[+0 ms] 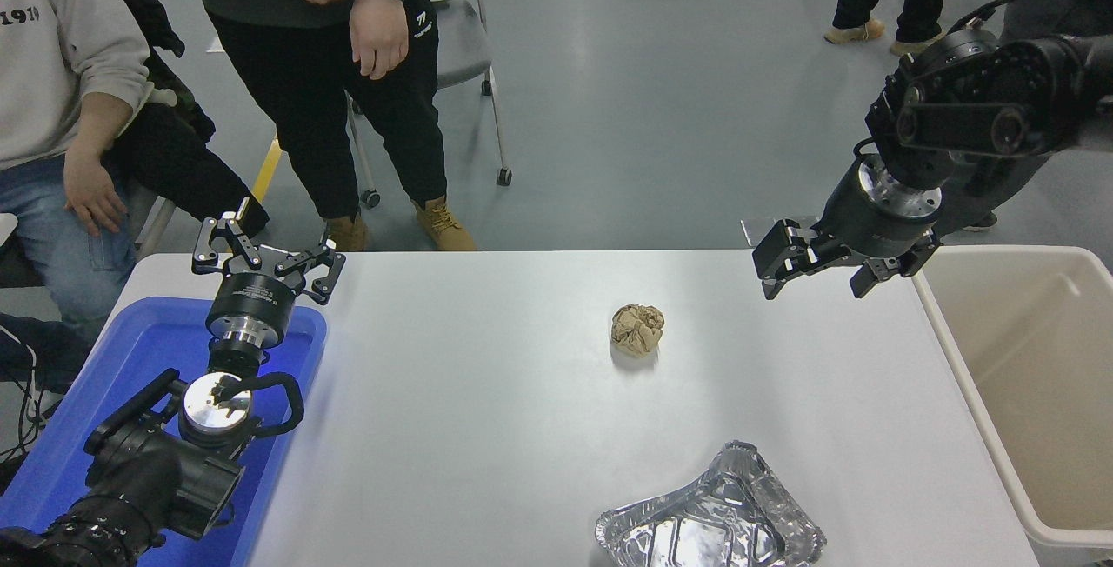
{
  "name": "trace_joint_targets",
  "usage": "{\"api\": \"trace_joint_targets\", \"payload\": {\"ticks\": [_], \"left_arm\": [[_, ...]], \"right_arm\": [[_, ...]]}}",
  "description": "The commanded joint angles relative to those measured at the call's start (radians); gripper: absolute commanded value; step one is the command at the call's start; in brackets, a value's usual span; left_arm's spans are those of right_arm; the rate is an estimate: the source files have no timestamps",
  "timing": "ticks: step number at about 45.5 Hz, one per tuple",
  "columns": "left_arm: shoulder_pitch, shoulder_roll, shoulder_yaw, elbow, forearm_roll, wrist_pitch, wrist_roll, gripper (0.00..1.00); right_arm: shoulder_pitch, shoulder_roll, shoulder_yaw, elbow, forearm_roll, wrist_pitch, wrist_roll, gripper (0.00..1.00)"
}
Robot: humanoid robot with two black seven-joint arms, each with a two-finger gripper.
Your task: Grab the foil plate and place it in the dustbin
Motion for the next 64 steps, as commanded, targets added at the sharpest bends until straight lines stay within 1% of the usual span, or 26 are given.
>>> {"api": "trace_joint_targets", "payload": {"ticks": [1,18,29,32,42,48,52,64], "left_arm": [[0.001,0.000,0.000,0.000,0.000,0.000,0.000,0.99],[0.000,0.000,0.000,0.000,0.000,0.000,0.000,0.99],[0.000,0.002,0.000,0.000,0.000,0.000,0.000,0.99],[0.001,0.000,0.000,0.000,0.000,0.000,0.000,0.99],[0.000,0.000,0.000,0.000,0.000,0.000,0.000,0.99],[0.000,0.002,0.000,0.000,0.000,0.000,0.000,0.99],[0.000,0.002,0.000,0.000,0.000,0.000,0.000,0.99],[0.000,0.000,0.000,0.000,0.000,-0.001,0.000,0.99]], "right_arm": [[-0.007,-0.015,-0.002,-0.008,0.000,-0.001,0.000,1.00],[-0.042,-0.044,0.003,0.002,0.004,-0.016,0.000,1.00],[-0.045,-0.094,0.015,0.064,-0.007,-0.029,0.002,1.00],[-0.056,-0.094,0.015,0.080,-0.048,-0.041,0.003,1.00],[-0.136,-0.085,0.083,0.118,-0.281,-0.139,0.006,1.00],[-0.156,-0.065,0.121,0.161,-0.372,-0.167,0.008,1.00],[-0.156,-0.053,0.138,0.192,-0.396,-0.184,0.009,1.00],[-0.225,-0.022,0.189,0.209,-0.410,-0.188,0.011,1.00]]}}
